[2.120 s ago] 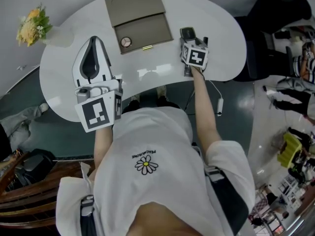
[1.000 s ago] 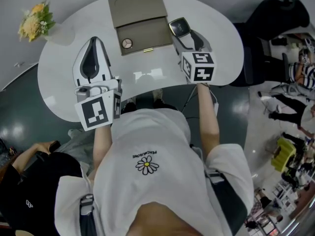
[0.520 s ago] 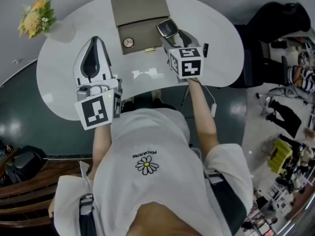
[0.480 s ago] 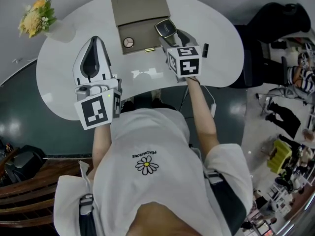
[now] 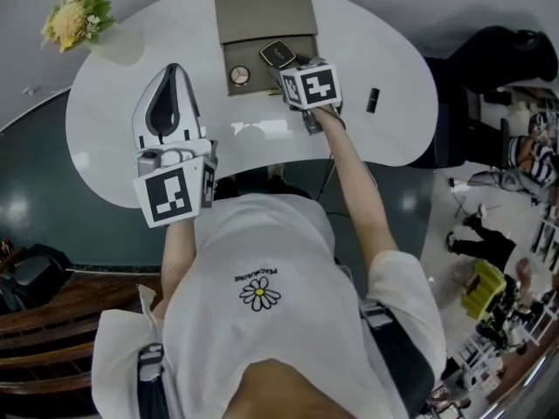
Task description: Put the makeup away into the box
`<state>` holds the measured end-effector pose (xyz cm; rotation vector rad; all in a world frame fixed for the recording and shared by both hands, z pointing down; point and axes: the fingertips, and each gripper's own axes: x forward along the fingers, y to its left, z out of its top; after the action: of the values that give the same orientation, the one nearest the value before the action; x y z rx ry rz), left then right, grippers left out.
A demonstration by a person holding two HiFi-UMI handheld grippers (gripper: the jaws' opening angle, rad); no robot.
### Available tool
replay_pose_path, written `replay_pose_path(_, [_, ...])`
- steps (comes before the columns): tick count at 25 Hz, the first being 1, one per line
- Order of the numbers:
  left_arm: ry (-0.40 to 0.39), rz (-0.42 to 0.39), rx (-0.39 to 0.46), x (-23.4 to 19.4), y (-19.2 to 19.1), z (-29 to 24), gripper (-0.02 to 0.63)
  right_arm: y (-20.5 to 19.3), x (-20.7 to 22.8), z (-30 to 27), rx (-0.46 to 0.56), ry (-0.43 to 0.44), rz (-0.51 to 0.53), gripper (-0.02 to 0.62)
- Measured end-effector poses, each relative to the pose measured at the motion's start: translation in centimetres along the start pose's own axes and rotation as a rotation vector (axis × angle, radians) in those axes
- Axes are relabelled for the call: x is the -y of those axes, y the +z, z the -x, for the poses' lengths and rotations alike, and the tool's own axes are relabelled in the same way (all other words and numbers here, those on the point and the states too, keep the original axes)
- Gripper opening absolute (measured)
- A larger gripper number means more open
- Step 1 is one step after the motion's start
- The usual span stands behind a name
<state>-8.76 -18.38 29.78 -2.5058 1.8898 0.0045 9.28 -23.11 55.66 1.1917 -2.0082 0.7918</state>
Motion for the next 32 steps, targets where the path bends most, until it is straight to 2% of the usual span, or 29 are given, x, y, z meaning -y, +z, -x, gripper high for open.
replay_pose_path(4, [0.016,0.003,-0.006,-0.9,-0.2,-0.1,0.02,-0.5,-0.1,-2.5,-0.109,0.025,0.093,0.293])
replay_pose_path(8, [0.022,0.001,-0.022,-1.5,-0.7,-0.1,0.02,-0.3,0.1,-3.8,-0.144,0.011,0.129,0.293])
replay_pose_path(17, [0.03,-0.003,-0.035,-2.4,-1.1,0.5,0.02,0.0,-0.6,-6.4,-0.147,0.006,0.195,0.295])
replay_pose_path(21, [0.051,0.005,-0.048,-3.1,-1.4,1.1,0.02,0.3,-0.7,-6.2,-0.139,0.007,0.188,0.295])
replay_pose_path(32, [0.046,0.006,-0.042,-2.9,-1.2,1.3,0.02,0.6,-1.2,-6.0,-0.101,0.014,0.179,0.295])
